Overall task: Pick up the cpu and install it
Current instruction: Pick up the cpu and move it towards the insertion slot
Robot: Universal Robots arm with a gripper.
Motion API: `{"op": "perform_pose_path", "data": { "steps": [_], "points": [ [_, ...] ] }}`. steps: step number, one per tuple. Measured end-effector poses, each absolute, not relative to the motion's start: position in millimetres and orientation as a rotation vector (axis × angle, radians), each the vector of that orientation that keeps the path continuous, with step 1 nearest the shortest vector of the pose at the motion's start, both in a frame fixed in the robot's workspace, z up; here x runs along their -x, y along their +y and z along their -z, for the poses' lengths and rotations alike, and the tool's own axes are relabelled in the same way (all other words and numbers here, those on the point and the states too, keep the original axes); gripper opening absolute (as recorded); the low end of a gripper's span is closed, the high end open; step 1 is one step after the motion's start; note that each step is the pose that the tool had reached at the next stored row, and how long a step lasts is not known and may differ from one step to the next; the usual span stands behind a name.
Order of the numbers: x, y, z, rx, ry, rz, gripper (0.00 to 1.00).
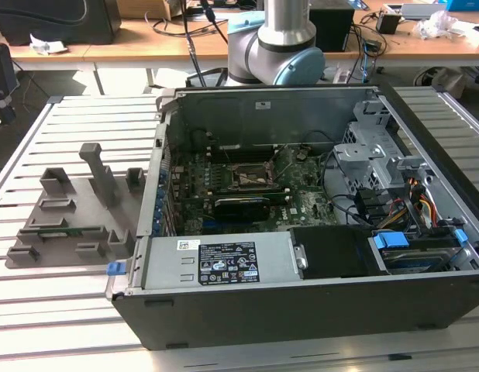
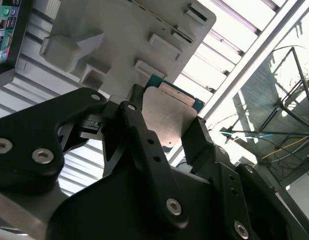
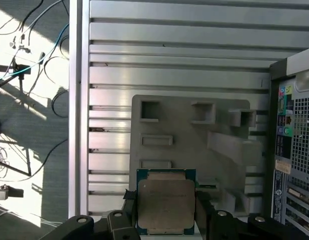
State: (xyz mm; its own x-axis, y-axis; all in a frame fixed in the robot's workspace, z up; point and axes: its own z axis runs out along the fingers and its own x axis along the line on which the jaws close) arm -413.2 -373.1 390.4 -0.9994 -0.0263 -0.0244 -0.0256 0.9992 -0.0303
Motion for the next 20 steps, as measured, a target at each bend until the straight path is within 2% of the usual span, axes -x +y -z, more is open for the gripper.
{"op": "perform_pose_path", "data": {
  "steps": [4,13,20],
  "points": [
    [413.2,-373.2,-404.4,0.040,3.116,0.045,0.55],
    [409.9,-373.1,-404.5,0.040,3.116,0.045,0.55],
    [377.6,-373.2,-404.6,0.040,3.116,0.045,0.55]
  ]
}}
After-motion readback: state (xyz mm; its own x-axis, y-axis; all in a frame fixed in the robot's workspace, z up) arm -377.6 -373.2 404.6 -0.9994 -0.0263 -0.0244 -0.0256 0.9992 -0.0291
